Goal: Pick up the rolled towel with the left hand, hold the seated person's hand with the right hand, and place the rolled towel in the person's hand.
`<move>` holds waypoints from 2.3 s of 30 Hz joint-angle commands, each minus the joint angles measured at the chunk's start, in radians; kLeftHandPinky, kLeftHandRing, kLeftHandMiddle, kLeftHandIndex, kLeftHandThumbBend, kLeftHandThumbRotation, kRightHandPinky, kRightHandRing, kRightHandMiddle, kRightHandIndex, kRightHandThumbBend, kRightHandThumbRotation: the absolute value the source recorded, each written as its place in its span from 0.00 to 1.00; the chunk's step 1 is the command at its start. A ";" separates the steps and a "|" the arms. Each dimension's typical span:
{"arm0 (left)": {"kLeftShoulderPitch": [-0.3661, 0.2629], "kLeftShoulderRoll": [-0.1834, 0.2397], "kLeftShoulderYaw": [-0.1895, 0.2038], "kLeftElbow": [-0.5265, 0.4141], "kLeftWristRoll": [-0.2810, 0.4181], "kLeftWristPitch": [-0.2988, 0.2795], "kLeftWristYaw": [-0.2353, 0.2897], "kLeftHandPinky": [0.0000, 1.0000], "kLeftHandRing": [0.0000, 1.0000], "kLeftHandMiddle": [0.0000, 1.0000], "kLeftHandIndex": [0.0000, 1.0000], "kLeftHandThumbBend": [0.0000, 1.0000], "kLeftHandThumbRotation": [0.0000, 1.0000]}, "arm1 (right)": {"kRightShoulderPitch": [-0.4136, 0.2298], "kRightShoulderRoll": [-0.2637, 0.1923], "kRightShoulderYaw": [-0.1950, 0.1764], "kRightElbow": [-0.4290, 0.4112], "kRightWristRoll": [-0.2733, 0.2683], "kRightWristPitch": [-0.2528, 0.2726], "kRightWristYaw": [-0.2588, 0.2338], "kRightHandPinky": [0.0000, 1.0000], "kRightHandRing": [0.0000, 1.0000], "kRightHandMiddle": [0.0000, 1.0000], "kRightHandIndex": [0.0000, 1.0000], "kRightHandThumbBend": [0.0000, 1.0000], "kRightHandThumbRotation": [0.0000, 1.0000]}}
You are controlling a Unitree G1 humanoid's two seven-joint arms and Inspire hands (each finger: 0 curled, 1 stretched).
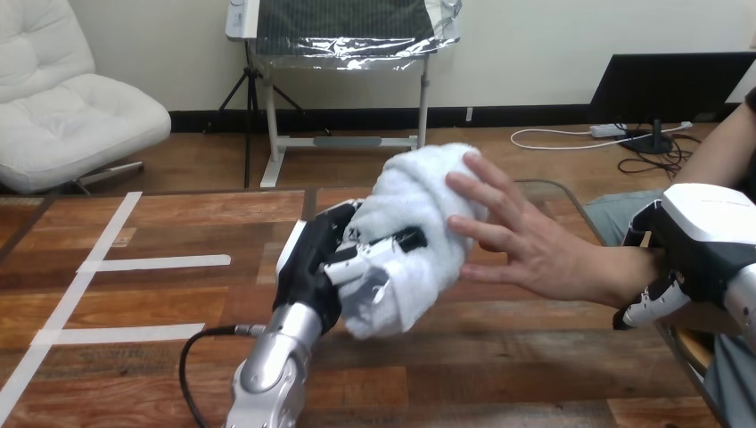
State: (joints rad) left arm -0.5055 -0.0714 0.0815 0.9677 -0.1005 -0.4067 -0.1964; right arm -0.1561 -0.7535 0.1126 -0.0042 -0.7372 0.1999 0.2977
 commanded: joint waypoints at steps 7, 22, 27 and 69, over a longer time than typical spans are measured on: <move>-0.160 -0.060 -0.019 0.010 0.008 -0.047 -0.010 0.28 0.37 0.43 0.48 0.70 0.00 | -0.075 -0.018 -0.061 -0.062 0.000 -0.005 -0.046 0.24 0.32 0.40 0.49 0.83 0.00; -0.173 -0.136 -0.033 0.008 -0.002 -0.049 -0.045 0.28 0.37 0.43 0.48 0.67 0.00 | -0.079 -0.020 -0.063 -0.056 0.006 -0.008 -0.042 0.27 0.34 0.42 0.50 0.82 0.00; -0.173 -0.164 -0.038 0.005 -0.013 -0.044 -0.056 0.28 0.36 0.42 0.48 0.67 0.00 | -0.080 -0.023 -0.060 -0.055 0.001 -0.011 -0.045 0.27 0.34 0.42 0.50 0.82 0.00; -0.132 -0.257 -0.109 0.011 -0.009 -0.039 -0.066 0.25 0.32 0.39 0.45 0.71 0.00 | -0.070 -0.018 -0.054 -0.057 0.004 0.011 -0.027 0.25 0.32 0.40 0.50 0.82 0.00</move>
State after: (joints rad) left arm -0.5589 -0.1603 0.0359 0.9955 -0.1202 -0.4194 -0.2166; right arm -0.1610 -0.7534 0.0999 -0.0338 -0.7287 0.2057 0.2943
